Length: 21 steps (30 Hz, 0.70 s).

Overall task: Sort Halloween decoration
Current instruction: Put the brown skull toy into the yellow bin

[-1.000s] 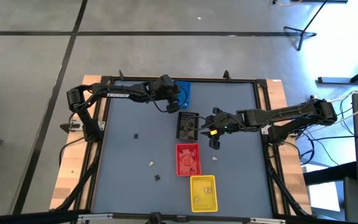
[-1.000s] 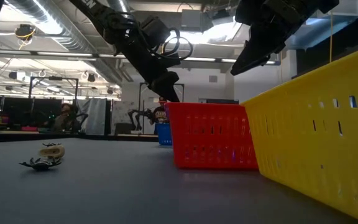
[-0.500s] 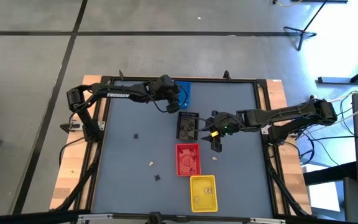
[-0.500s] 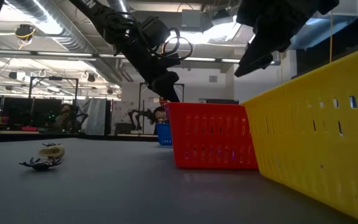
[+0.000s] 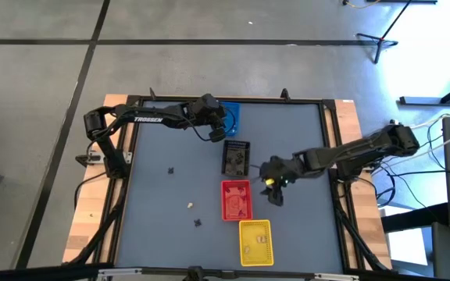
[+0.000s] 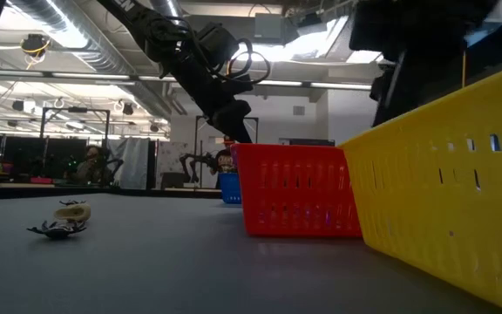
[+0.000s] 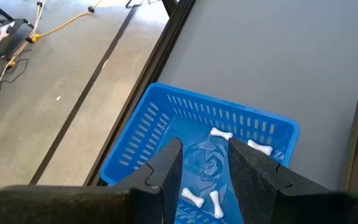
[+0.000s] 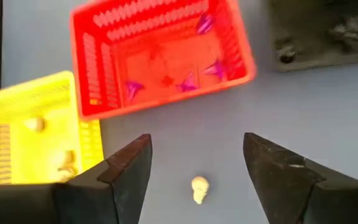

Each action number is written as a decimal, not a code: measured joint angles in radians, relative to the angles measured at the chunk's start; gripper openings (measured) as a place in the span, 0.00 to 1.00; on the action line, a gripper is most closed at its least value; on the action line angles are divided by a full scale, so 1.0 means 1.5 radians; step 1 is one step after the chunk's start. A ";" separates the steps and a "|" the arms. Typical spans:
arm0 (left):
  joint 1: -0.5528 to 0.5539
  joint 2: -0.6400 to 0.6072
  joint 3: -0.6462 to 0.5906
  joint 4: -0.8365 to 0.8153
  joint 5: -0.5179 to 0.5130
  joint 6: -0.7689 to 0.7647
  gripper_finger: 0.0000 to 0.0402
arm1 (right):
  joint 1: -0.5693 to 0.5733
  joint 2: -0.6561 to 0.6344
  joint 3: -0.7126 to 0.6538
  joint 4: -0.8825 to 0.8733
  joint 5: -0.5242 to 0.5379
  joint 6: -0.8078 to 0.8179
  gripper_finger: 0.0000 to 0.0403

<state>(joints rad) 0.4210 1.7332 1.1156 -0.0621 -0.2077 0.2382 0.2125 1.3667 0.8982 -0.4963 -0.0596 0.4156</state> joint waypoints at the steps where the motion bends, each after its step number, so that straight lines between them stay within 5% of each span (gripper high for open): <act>1: 0.000 0.000 0.000 0.000 0.000 0.000 0.30 | 0.012 0.008 0.000 0.000 0.009 0.000 0.63; 10: 0.000 0.000 0.000 0.001 0.000 0.000 0.30 | 0.083 0.075 0.000 -0.007 0.103 -0.001 0.63; 21: 0.000 0.000 0.000 0.001 0.000 0.000 0.30 | 0.087 0.155 0.000 -0.037 0.080 -0.001 0.63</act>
<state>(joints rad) 0.4206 1.7332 1.1156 -0.0601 -0.2074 0.2379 0.3424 1.5992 0.8982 -0.5520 0.0605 0.4143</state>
